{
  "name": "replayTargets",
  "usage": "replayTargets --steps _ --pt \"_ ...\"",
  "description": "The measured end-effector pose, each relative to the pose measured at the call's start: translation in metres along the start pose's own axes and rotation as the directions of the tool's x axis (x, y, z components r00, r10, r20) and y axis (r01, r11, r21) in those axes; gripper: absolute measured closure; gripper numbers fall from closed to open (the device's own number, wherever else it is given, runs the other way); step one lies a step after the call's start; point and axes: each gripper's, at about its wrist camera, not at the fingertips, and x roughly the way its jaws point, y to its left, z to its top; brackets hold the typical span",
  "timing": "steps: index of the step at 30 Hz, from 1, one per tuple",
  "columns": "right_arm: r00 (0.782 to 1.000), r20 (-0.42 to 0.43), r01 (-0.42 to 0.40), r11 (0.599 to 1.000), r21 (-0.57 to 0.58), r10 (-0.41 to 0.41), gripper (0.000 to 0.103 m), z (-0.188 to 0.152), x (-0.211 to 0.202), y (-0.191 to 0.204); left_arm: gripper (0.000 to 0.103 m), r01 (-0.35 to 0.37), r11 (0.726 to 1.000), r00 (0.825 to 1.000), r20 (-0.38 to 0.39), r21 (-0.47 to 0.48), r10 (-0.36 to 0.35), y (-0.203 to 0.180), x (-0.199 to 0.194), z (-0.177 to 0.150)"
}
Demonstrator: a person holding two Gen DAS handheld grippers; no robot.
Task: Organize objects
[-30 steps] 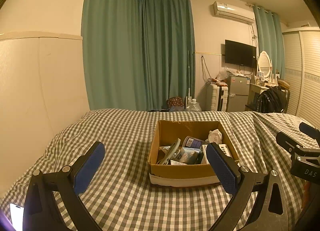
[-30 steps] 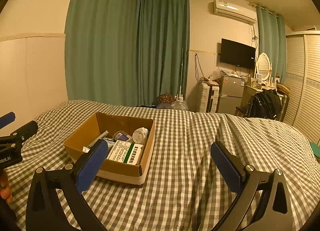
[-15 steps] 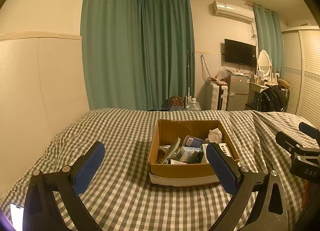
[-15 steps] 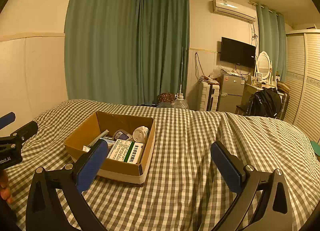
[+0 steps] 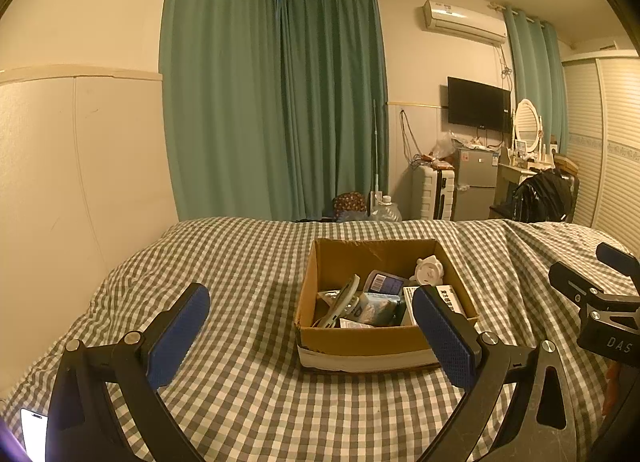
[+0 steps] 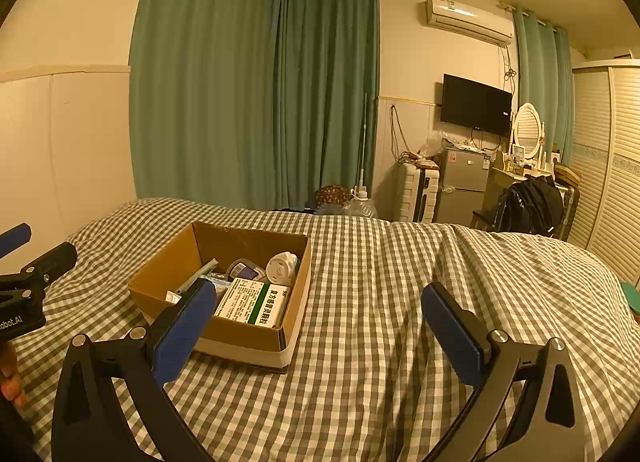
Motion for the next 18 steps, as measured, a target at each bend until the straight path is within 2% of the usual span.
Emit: replayTargets --steps 18 --pt "1.0 -0.008 0.0 1.0 -0.008 0.0 0.0 -0.0022 0.0017 0.0016 0.0 0.014 1.0 1.0 0.006 -0.004 -0.014 0.0022 0.0023 -0.0011"
